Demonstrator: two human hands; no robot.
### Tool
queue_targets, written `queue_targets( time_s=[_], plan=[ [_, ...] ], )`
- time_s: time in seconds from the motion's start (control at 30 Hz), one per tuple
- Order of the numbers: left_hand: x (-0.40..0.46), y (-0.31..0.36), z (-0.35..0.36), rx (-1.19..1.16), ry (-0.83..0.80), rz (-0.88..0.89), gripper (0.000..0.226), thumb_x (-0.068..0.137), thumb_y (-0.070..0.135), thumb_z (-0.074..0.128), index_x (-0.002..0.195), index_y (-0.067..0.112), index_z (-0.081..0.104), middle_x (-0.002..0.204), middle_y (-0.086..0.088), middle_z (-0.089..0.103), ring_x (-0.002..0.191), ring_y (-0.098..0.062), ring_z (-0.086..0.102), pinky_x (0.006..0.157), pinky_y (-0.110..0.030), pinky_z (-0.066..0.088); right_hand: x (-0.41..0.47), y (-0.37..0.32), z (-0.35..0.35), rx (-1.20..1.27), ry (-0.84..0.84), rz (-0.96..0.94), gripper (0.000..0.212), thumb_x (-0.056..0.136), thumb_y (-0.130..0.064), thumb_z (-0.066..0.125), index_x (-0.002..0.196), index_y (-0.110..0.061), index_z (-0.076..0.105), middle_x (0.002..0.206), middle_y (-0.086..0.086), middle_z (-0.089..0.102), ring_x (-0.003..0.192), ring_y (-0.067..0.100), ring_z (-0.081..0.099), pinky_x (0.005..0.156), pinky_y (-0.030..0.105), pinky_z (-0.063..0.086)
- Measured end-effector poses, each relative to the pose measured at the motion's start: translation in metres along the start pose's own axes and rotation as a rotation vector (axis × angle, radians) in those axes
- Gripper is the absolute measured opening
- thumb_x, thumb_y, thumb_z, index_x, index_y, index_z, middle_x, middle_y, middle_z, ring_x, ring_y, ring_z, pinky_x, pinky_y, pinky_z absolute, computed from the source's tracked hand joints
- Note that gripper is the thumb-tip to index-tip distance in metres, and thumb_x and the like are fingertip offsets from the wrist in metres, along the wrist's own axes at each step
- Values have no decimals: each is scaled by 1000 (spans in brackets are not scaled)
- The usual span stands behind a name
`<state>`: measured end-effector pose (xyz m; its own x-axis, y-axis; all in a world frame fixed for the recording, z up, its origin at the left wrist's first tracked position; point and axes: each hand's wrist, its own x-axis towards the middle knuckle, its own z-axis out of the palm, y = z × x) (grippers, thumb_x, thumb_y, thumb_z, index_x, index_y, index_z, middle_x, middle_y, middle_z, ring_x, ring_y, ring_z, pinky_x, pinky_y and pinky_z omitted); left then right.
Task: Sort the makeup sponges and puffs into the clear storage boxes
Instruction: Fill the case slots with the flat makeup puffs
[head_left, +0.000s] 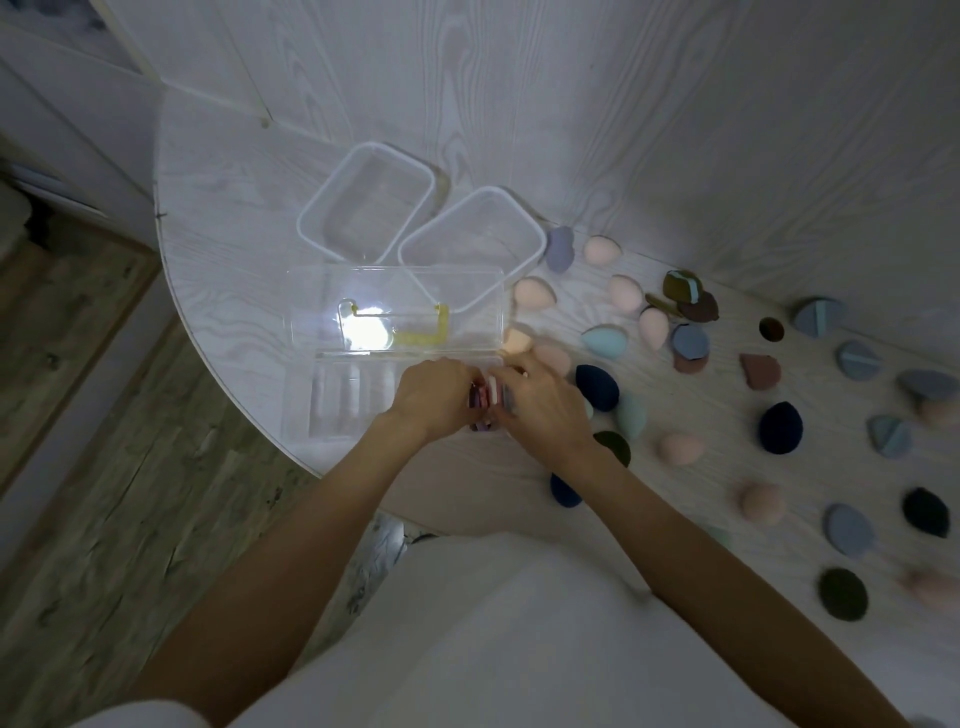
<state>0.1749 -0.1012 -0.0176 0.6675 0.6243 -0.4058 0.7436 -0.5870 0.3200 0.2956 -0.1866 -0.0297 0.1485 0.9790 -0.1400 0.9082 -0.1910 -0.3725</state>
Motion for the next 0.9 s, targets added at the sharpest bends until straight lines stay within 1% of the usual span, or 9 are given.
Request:
queue_targets(
  time_s=[0.17,0.27,0.4,0.47,0.57,0.63,0.73,0.83,0.9],
  plan=[
    [-6,-5,7,-74,113,87,24,90,26,56,110,15,61,100,-6,65,93,-24,59,80,-31,41,4,2,5,36,20,7,20,87,-20,60,106,-13,64,112,5,57,92,20,56,57,25,39],
    [-8,-4,11,-115,166,67,31,89,26,59,118,14,57,102,-7,66,95,-25,61,82,-31,42,9,5,1,128,-96,44,13,84,-26,63,93,-18,68,101,2,57,85,17,54,60,32,48],
    [-13,-9,7,-173,57,76,49,88,27,62,133,18,47,109,-5,64,100,-21,59,84,-28,43,12,5,-2,82,-194,23,11,84,-22,64,78,-16,71,95,1,59,80,15,53,50,25,35],
    [-16,-14,4,-204,4,96,51,87,24,63,135,21,46,108,-2,64,100,-19,59,81,-23,40,10,4,-1,89,-207,20,12,82,-19,63,75,-15,71,92,1,60,80,16,55,51,28,38],
    [-19,-18,2,-269,-6,99,51,83,21,68,132,22,50,101,0,66,90,-13,59,77,-19,39,6,6,-4,167,-206,54,9,81,-16,64,80,-17,73,95,3,62,84,20,58,58,35,49],
    [-18,-19,2,-320,3,88,50,81,21,71,127,23,54,92,4,64,82,-9,55,75,-19,40,5,5,-5,159,-168,80,9,82,-17,66,88,-18,73,102,2,61,87,19,58,60,34,49],
    [-17,-19,5,-332,48,70,45,77,24,74,119,25,57,85,7,60,78,-11,56,73,-26,47,5,-8,-1,86,-90,155,13,82,-21,68,94,-17,68,103,1,61,88,20,59,61,33,49],
    [-19,-22,10,-336,104,91,47,76,23,75,118,25,54,93,5,59,78,-10,58,64,-20,44,3,-17,7,-22,-78,167,26,86,-24,63,111,-16,60,116,6,57,95,25,59,70,40,53],
    [-21,-25,12,-402,115,113,53,76,21,75,123,26,51,101,6,55,80,-9,58,63,-12,40,1,-14,3,14,-126,136,29,84,-28,62,111,-18,61,116,7,55,96,27,57,71,40,52]
  ],
)
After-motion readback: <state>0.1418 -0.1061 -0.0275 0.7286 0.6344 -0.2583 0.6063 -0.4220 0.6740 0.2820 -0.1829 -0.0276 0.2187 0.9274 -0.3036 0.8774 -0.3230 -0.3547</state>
